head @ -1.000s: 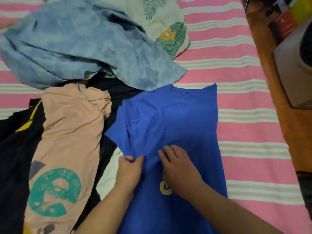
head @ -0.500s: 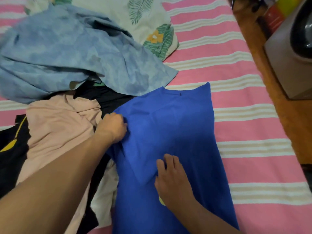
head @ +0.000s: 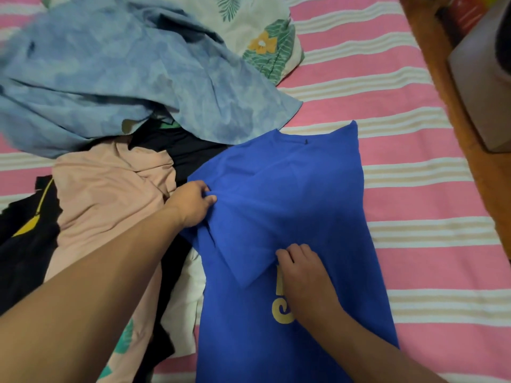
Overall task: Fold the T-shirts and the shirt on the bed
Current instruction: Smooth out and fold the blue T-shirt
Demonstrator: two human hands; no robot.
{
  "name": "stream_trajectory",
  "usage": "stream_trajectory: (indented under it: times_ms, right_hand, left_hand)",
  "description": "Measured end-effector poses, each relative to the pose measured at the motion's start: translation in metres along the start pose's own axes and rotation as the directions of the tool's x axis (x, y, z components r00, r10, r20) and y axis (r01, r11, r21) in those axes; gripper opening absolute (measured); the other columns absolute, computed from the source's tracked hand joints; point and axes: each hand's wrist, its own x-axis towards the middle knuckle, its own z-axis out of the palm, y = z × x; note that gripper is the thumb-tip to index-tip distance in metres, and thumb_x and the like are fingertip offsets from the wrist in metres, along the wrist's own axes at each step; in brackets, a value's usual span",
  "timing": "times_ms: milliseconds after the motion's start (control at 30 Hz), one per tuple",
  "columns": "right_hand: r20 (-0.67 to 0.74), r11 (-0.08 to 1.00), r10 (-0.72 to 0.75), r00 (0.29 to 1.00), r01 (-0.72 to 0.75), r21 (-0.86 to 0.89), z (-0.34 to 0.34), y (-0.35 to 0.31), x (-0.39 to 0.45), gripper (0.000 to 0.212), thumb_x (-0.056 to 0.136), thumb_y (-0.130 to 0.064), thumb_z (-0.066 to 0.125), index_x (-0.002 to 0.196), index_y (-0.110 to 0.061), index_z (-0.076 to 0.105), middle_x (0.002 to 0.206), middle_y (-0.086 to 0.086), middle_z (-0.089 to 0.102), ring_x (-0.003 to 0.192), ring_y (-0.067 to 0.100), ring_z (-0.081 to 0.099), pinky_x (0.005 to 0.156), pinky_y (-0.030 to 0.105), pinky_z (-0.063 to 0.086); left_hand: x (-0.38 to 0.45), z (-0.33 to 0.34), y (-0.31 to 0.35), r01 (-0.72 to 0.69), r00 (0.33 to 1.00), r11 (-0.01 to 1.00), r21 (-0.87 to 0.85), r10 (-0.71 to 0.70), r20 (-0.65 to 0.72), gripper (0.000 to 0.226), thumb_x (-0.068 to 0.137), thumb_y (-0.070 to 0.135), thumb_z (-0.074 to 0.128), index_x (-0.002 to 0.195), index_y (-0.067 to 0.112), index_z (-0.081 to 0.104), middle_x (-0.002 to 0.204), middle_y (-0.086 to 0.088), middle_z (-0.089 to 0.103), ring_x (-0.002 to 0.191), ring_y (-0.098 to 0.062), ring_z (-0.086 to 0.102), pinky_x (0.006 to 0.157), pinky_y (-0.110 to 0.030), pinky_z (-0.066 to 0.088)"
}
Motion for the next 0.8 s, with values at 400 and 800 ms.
stream_trajectory:
  times_ms: [400,800]
  right_hand:
    - [-0.084,0.961,-0.251,0.964,0.239,-0.137,-0.007,0.005,-0.004,0.029,0.065,0.003,0.054,0.09,-0.01,0.06,0.098,0.007,0.056,0.091,0.03,0.051,0.098,0.04,0.045]
    - [0.109,0.971,-0.181,0.977,0.195,-0.136,-0.003,-0.049,0.019,0.038,0.047,0.0,0.062,0.079,-0.016,0.05,0.071,0.0,0.044,0.068,0.02,0.043,0.07,0.034,0.046]
  left_hand:
    - [0.008,0.002,-0.002,0.091,0.995,0.99,-0.111,-0.094,-0.021,0.016,0.098,0.03,0.064,0.092,0.016,0.063,0.083,0.005,0.061,0.09,-0.024,0.059,0.083,-0.032,0.043]
    - [0.004,-0.003,0.004,0.112,0.993,0.983,-0.146,-0.116,-0.023,0.017,0.098,0.023,0.063,0.088,0.01,0.067,0.077,0.003,0.06,0.083,-0.023,0.058,0.077,-0.029,0.041]
